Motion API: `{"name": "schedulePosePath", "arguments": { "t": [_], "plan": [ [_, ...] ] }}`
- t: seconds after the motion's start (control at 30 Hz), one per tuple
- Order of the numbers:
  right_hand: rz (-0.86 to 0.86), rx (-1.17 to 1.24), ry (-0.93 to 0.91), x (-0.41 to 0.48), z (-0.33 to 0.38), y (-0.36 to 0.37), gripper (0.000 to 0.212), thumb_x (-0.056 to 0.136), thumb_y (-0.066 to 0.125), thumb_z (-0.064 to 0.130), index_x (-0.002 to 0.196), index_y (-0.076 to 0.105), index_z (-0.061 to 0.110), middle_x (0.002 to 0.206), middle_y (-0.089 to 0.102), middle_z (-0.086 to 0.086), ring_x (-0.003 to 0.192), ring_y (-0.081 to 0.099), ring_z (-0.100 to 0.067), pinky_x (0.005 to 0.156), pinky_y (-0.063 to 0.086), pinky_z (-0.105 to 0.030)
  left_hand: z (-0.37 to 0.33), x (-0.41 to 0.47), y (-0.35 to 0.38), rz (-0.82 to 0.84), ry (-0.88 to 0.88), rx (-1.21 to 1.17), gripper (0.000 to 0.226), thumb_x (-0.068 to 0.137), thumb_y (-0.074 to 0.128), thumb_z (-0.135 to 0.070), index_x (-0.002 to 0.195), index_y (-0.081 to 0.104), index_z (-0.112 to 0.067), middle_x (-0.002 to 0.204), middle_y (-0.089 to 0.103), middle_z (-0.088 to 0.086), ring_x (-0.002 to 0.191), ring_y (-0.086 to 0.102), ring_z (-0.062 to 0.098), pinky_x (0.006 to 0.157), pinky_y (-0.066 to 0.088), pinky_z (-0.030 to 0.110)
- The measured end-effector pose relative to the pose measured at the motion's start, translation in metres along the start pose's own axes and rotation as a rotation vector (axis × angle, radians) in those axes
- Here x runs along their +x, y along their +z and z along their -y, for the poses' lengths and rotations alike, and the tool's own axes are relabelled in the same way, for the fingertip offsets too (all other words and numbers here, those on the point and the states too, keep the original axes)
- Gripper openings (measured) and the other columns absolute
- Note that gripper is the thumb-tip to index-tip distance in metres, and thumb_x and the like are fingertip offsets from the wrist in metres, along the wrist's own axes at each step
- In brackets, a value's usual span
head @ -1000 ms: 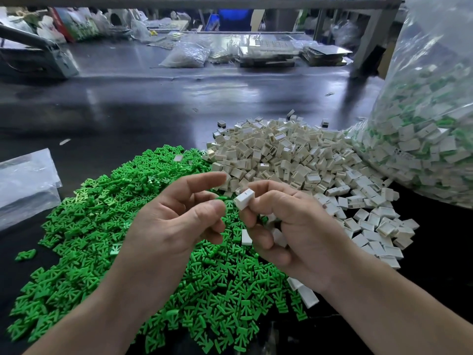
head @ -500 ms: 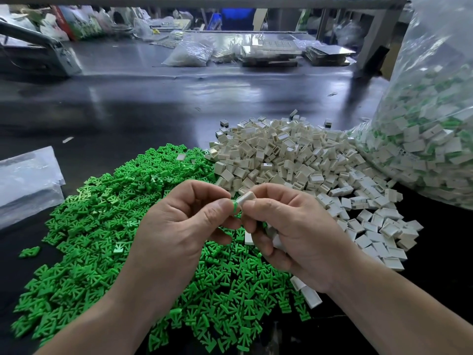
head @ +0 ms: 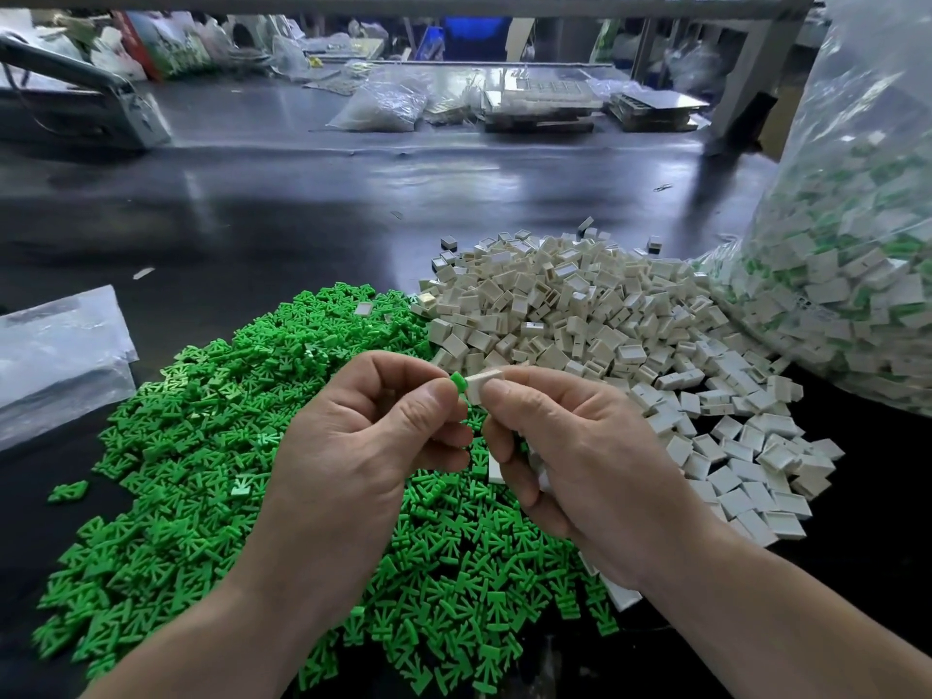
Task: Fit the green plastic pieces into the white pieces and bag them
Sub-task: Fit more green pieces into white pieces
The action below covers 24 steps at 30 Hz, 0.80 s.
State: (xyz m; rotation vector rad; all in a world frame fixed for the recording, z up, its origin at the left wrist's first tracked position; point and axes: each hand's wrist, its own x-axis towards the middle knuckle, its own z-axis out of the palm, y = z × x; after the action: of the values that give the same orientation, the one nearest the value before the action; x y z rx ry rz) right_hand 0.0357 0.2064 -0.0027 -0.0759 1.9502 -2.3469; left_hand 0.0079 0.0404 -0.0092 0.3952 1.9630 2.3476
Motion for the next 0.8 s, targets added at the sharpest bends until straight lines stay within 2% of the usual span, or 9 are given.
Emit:
{"name": "schedulePosePath", "arguments": {
  "t": [0.17, 0.27, 0.33, 0.43, 0.5, 0.57, 0.8],
  "plan": [
    [-0.007, -0.057, -0.028, -0.0003, -0.0011, -0.0005, 0.016, 0.09, 0.065, 0.037, 0.096, 0.077, 0.028, 0.07, 0.058, 0.001, 0.044, 0.047, -0.008, 0.038, 0.032, -0.017, -0.0009, -0.001, -0.0022, 0.014, 0.048, 0.122, 0.01, 0.079, 0.072, -0.028, 0.085, 0.071, -0.021, 0.076, 0.071, 0.01, 0.07, 0.07, 0.024, 0.062, 0.057, 0.029],
    [0.007, -0.093, -0.051, -0.0015, 0.0009, 0.0001, 0.015, 0.09, 0.064, 0.036, 0.092, 0.077, 0.029, 0.068, 0.057, 0.001, 0.044, 0.046, -0.009, 0.037, 0.031, -0.017, -0.0021, -0.0013, -0.0026, 0.042, 0.075, 0.165, 0.011, 0.082, 0.073, -0.03, 0.086, 0.071, -0.02, 0.077, 0.071, 0.009, 0.069, 0.07, 0.023, 0.061, 0.057, 0.027],
    [0.02, -0.119, -0.036, -0.0019, 0.0025, -0.0015, 0.017, 0.089, 0.064, 0.036, 0.084, 0.075, 0.025, 0.064, 0.056, 0.001, 0.043, 0.044, -0.009, 0.037, 0.03, -0.017, -0.0031, -0.0012, -0.0026, 0.073, 0.047, 0.09, 0.017, 0.08, 0.074, -0.033, 0.088, 0.072, -0.018, 0.077, 0.07, 0.01, 0.068, 0.068, 0.023, 0.06, 0.055, 0.028],
    [0.051, -0.097, 0.032, -0.0018, 0.0042, -0.0032, 0.028, 0.086, 0.064, 0.035, 0.087, 0.069, 0.008, 0.066, 0.055, -0.004, 0.043, 0.044, -0.012, 0.036, 0.03, -0.016, -0.005, -0.0001, -0.0025, 0.16, -0.048, -0.123, 0.031, 0.075, 0.078, -0.035, 0.097, 0.073, -0.014, 0.075, 0.068, 0.011, 0.066, 0.065, 0.022, 0.057, 0.053, 0.028],
    [0.065, -0.01, 0.076, -0.0021, 0.005, -0.002, 0.02, 0.084, 0.066, 0.032, 0.085, 0.067, 0.011, 0.068, 0.056, -0.004, 0.042, 0.043, -0.012, 0.035, 0.028, -0.015, -0.0047, 0.0006, -0.0018, 0.203, -0.081, -0.177, 0.034, 0.076, 0.079, -0.033, 0.101, 0.073, -0.011, 0.074, 0.066, 0.011, 0.065, 0.063, 0.02, 0.055, 0.052, 0.028],
    [0.084, 0.051, 0.091, -0.0017, 0.0059, -0.0011, 0.01, 0.084, 0.066, 0.029, 0.081, 0.067, 0.02, 0.069, 0.057, -0.004, 0.043, 0.043, -0.012, 0.036, 0.027, -0.015, -0.0045, 0.0008, -0.0009, 0.229, -0.098, -0.183, 0.027, 0.08, 0.077, -0.028, 0.1, 0.073, -0.01, 0.072, 0.065, 0.01, 0.063, 0.062, 0.019, 0.054, 0.051, 0.028],
    [0.194, 0.104, 0.118, -0.0016, 0.0068, -0.0034, 0.021, 0.09, 0.062, 0.031, 0.073, 0.065, 0.02, 0.077, 0.054, -0.013, 0.047, 0.043, -0.014, 0.037, 0.026, -0.017, -0.0077, -0.001, 0.0002, 0.342, -0.19, -0.344, 0.037, 0.079, 0.077, -0.034, 0.109, 0.07, -0.014, 0.064, 0.065, 0.006, 0.051, 0.061, 0.017, 0.046, 0.051, 0.025]
  ]
}}
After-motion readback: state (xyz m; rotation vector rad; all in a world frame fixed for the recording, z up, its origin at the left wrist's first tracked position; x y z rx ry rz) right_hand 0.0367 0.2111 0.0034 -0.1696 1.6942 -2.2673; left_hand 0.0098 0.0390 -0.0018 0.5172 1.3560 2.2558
